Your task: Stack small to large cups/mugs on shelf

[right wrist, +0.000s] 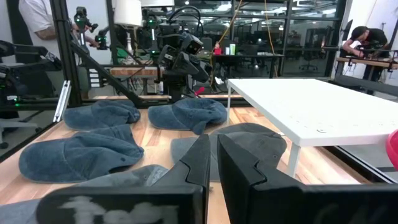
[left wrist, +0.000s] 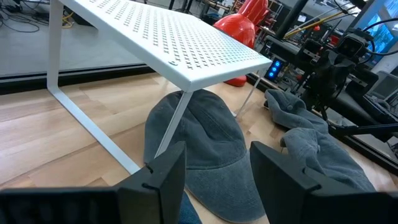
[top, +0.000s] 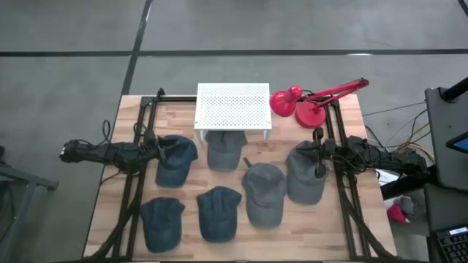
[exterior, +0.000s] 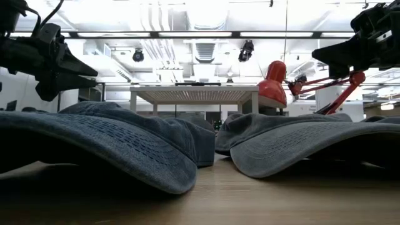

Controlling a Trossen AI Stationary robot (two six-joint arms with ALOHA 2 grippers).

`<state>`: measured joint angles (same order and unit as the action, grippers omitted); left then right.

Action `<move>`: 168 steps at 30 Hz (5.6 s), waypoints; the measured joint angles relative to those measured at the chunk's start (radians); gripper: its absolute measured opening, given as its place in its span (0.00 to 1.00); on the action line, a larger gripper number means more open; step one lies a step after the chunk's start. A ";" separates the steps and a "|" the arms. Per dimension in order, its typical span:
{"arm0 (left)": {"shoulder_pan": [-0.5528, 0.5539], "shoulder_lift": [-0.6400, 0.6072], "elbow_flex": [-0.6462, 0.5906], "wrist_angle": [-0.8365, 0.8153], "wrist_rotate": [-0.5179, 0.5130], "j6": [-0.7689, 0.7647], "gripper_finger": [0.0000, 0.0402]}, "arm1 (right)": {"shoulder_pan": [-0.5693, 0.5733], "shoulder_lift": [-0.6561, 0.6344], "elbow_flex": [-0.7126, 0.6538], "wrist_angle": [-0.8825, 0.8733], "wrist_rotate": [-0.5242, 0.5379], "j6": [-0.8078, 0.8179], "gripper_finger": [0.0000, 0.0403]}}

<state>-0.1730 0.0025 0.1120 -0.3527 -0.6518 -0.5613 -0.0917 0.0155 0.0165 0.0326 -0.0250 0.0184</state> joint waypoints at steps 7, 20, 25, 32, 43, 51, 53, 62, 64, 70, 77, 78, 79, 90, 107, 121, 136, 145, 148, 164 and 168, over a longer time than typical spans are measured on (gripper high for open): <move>0.000 0.000 0.000 0.000 0.000 0.000 0.45 | 0.000 0.000 0.000 0.000 0.000 0.000 0.07; 0.000 0.000 0.000 0.000 0.000 0.000 0.45 | 0.000 0.000 0.000 0.000 0.000 0.087 0.07; 0.001 0.000 0.000 0.000 0.000 0.000 0.45 | 0.000 0.000 0.000 0.010 0.000 0.265 0.07; 0.001 0.000 0.000 0.000 0.000 0.000 0.45 | 0.000 0.000 0.000 0.061 0.000 0.323 0.07; 0.000 0.000 0.000 0.000 0.000 0.000 0.45 | 0.000 0.023 0.131 0.048 0.000 0.317 0.07; 0.000 0.000 0.000 0.000 0.000 0.002 0.45 | 0.000 0.170 0.386 -0.362 0.051 0.314 0.07; 0.000 0.000 0.000 0.000 -0.001 0.012 0.45 | -0.001 0.228 0.455 -0.484 0.078 0.326 0.07; 0.000 0.000 0.000 0.000 -0.002 -0.021 0.45 | 0.000 0.480 0.706 -0.733 0.079 0.330 0.07; 0.000 0.000 0.000 0.000 -0.002 -0.021 0.45 | 0.000 0.532 0.752 -0.776 0.080 0.330 0.07; 0.000 0.000 0.000 0.000 -0.002 -0.022 0.45 | 0.000 0.655 0.859 -0.936 0.079 0.427 0.07; 0.000 0.000 0.000 0.000 -0.003 -0.023 0.45 | 0.000 0.759 0.923 -1.129 0.077 0.587 0.07; 0.000 0.000 0.000 0.000 -0.003 -0.023 0.45 | 0.000 0.770 0.927 -1.147 0.077 0.600 0.07; 0.000 0.000 0.000 0.000 -0.003 -0.023 0.45 | 0.000 0.781 0.930 -1.162 0.076 0.612 0.08; 0.001 0.000 0.000 0.000 -0.003 -0.023 0.45 | 0.000 0.869 0.930 -1.272 0.037 0.741 0.27; 0.000 0.000 0.000 0.000 -0.003 -0.023 0.45 | 0.000 0.899 0.922 -1.390 -0.022 1.059 0.61; 0.000 0.000 0.000 0.001 -0.003 -0.023 0.45 | 0.000 1.039 0.892 -1.389 -0.063 1.165 0.76; 0.000 0.000 0.000 0.001 -0.003 -0.022 0.45 | 0.000 1.147 0.703 -1.228 -0.066 1.294 0.76; 0.000 0.000 0.000 0.001 -0.003 -0.023 0.45 | 0.000 1.169 0.592 -0.959 -0.089 1.396 0.75; 0.000 0.000 0.000 0.001 -0.003 -0.023 0.45 | 0.000 1.189 0.577 -0.961 -0.092 1.405 0.76; 0.001 0.000 0.000 0.000 -0.003 -0.022 0.45 | -0.001 1.356 0.539 -0.857 -0.085 1.418 0.59; 0.000 0.000 0.000 0.001 -0.003 -0.022 0.45 | -0.001 1.343 0.538 -0.852 -0.084 1.399 0.46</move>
<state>-0.1726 0.0025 0.1116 -0.3519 -0.6548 -0.5835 -0.0925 1.3582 0.5542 -0.8198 -0.1089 1.4174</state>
